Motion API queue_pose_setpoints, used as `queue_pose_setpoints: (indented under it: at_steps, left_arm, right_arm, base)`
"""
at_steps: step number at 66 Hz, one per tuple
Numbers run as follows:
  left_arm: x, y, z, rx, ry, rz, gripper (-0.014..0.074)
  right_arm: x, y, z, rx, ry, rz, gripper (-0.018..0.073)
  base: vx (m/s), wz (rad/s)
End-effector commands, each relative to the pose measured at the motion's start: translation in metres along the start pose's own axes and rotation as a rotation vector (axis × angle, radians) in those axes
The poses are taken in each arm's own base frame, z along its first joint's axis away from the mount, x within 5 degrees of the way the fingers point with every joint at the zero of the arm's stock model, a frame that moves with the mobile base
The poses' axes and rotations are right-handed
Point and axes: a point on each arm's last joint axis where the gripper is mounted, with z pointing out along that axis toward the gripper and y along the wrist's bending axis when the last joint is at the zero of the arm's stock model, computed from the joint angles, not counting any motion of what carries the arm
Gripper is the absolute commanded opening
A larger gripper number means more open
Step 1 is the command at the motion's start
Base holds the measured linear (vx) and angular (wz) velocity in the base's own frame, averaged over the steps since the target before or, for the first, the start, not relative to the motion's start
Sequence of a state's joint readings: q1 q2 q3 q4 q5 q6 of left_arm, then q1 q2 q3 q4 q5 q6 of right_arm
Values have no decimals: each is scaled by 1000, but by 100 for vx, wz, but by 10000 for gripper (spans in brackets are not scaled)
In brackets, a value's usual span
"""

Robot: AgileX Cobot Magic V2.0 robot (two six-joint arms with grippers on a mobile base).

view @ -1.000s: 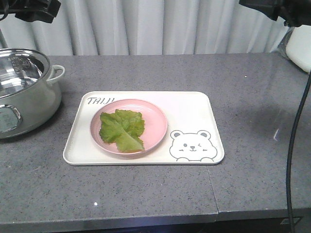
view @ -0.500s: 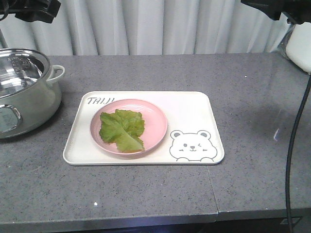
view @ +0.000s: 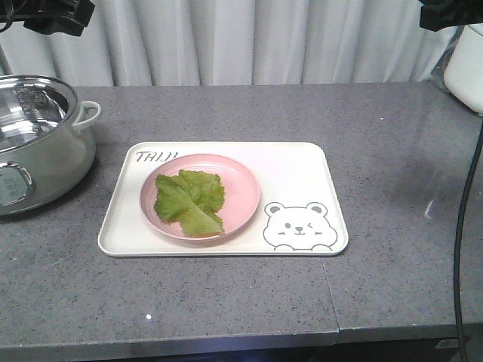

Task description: Transfer vegetables to tray and serve

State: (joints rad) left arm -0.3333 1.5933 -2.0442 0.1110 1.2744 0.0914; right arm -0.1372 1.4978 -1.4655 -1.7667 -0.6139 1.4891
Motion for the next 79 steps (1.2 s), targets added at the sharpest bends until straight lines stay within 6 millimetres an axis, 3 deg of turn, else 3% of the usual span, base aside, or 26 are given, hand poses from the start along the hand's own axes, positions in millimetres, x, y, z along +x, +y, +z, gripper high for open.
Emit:
queue_pose_setpoints:
  at_steps: [1,10,29,36,46,65,79]
  left_arm:
    - [-5,3,-24,-12,-87,-14,397]
    - [-5,3,-24,-12,-87,-14,397]
    - [-5,3,-24,-12,-87,-14,397]
    - [-5,3,-24,-12,-87,-14,397]
    - [-5,3,-24,-12,-87,-14,397]
    - [-5,3,-24,-12,-87,-13,397]
    - [-5,3,-24,-12,-87,-13,397]
  right_arm:
    - [-25,-3,-17,75,-61,-104,349]
    - [-29,-1,-17,55,-104,-112,349]
    - [-47,13,-22,-40,-437,-8,349]
    - [-38,14,-19,-35,-331,-68,349]
    - [-14,14,-16,-37,-42,-208,349]
    - [-8,18,-18,-98,-26,19,349]
    - [-10,21,-20,-127,-30,67,349]
  base:
    - [0,0]
    - [0,0]
    - [0,0]
    - [0,0]
    - [0,0]
    - [0,0]
    - [0,0]
